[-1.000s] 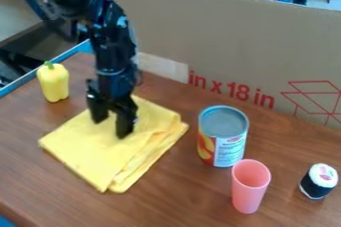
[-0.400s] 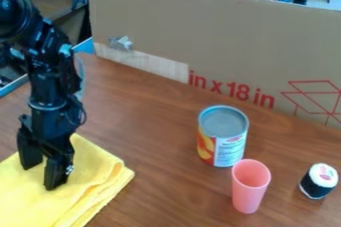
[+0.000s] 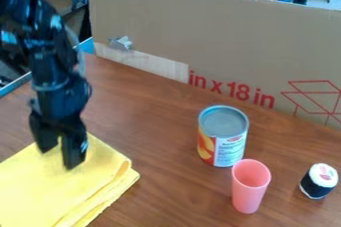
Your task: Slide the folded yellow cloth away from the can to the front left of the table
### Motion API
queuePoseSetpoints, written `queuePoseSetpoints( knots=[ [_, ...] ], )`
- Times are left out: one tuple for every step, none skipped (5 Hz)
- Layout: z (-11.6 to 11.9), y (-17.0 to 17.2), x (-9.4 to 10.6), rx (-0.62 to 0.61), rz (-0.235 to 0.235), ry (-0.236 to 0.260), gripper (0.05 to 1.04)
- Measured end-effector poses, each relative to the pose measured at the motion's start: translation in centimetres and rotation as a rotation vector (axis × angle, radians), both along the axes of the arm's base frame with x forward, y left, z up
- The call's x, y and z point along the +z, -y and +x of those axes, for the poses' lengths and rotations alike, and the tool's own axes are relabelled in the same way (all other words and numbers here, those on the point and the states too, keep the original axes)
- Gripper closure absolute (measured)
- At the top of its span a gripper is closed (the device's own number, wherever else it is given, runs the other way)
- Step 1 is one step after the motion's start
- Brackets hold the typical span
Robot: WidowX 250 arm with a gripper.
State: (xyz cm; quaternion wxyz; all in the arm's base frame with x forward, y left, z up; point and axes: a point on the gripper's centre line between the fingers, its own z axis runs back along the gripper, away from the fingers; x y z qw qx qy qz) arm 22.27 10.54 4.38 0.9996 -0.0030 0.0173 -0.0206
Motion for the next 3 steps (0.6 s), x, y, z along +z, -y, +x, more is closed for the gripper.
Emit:
queuePoseSetpoints(
  knots=[
    [2.4, -0.1, 3.7, 0.065, -0.027, 0.19, 0.083],
    [0.9, 0.3, 7.5, 0.04, -0.017, 0.168, 0.083],
    [-2.3, 0.5, 9.2, -0.031, 0.063, 0.01, 0.083]
  ],
)
